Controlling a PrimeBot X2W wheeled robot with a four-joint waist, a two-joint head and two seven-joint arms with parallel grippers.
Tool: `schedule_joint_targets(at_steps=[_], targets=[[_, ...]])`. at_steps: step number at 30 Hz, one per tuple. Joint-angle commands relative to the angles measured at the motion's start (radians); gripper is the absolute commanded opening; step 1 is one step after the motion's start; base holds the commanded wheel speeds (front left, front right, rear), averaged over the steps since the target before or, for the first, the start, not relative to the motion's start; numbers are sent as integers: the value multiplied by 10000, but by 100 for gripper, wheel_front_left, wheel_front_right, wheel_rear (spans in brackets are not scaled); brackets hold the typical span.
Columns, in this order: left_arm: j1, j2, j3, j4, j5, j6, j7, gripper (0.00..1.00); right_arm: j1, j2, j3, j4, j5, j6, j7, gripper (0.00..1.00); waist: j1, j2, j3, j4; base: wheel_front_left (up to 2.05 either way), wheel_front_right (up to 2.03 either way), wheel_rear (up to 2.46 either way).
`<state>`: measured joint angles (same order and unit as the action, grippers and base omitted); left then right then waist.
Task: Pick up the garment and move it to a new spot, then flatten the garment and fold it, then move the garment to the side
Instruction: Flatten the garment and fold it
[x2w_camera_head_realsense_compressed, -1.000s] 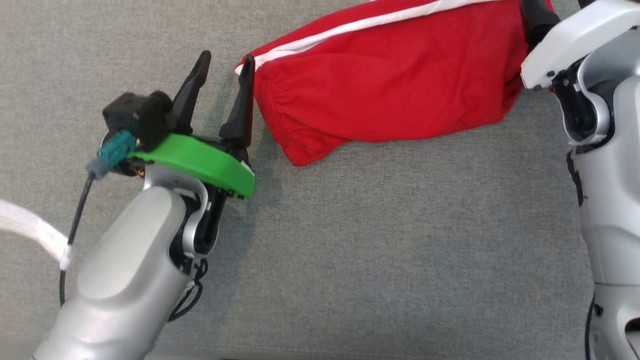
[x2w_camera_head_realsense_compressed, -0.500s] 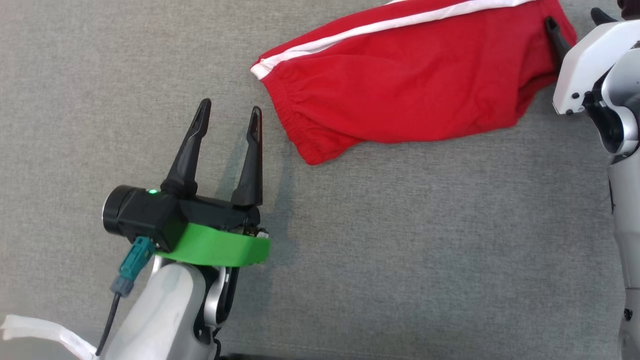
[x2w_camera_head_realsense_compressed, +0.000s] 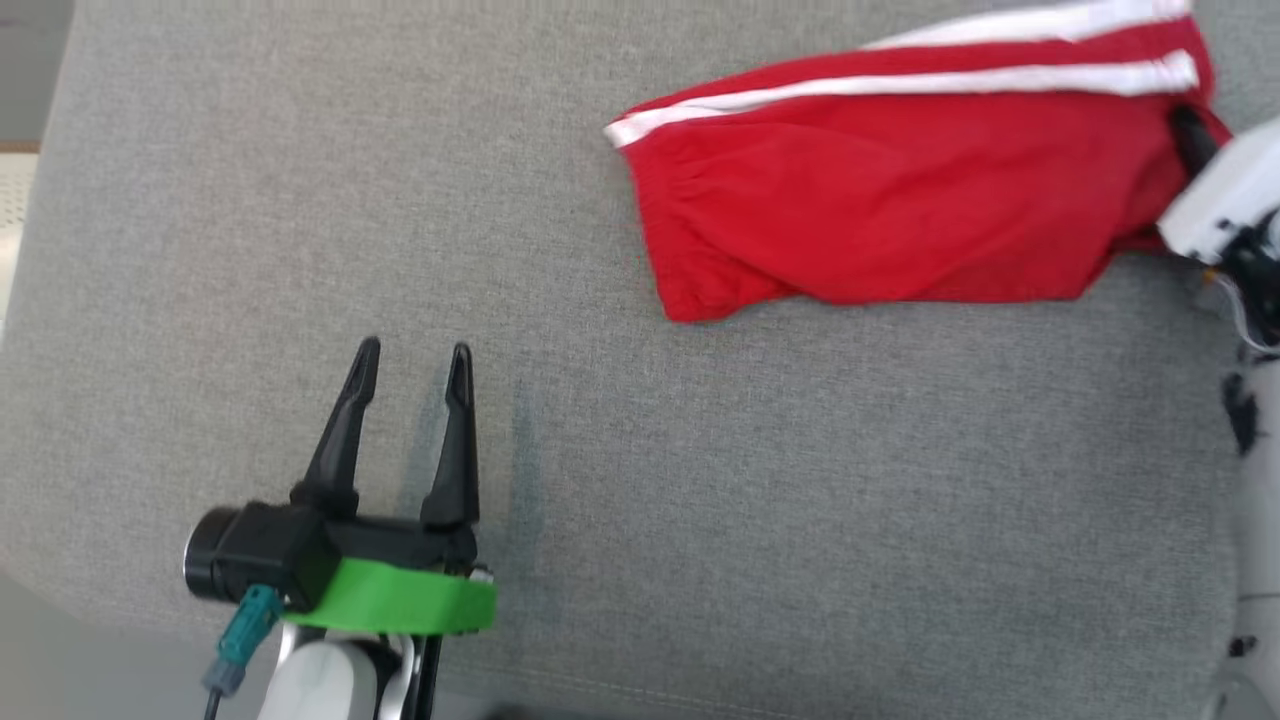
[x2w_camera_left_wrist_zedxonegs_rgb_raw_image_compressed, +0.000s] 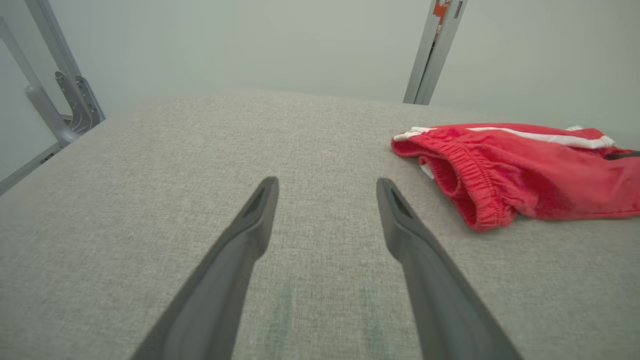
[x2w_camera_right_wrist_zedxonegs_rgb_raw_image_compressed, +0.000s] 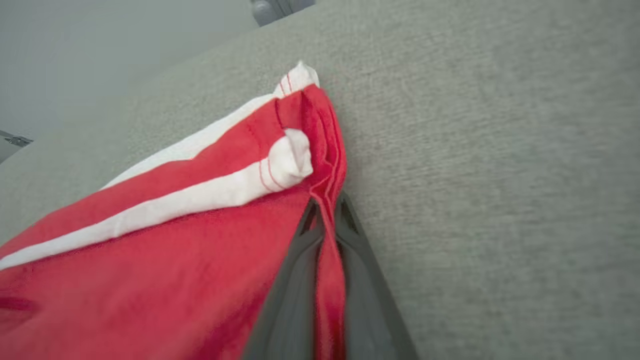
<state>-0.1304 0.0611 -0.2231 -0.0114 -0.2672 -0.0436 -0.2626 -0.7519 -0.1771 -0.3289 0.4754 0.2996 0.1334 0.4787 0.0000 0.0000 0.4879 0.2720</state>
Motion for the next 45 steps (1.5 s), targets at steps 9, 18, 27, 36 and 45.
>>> schedule_joint_targets(at_steps=[9, 18, 27, 36, 45], targets=[[1297, -92, 545, 263, 118, -246, -23, 100, 1046, -452, -2111, -809, 172, -27, 300, 0, 0, 0, -1770, -435, 0, 0, 0], [1535, -96, 270, 359, -138, 2, -24, 100, 1342, 1016, -139, -2186, 713, -27, 961, 0, 0, 0, -2027, -367, 0, 0, 0], [1251, -93, -254, 725, -346, 87, -24, 100, 830, 1244, 2796, -56, 2407, -27, -894, 0, 0, 0, -1980, 146, 0, 0, 0], [1586, -94, -404, 1076, -228, 153, -24, 100, -174, 1247, 4836, 2713, 3996, -27, -2885, 0, 0, 0, -2106, 518, 0, 0, 0], [1569, -93, -189, 1146, -118, 138, -24, 100, -660, 1248, 6648, 3666, 5824, -27, -4134, 100, 0, 0, -2237, 351, 0, 0, 0]])
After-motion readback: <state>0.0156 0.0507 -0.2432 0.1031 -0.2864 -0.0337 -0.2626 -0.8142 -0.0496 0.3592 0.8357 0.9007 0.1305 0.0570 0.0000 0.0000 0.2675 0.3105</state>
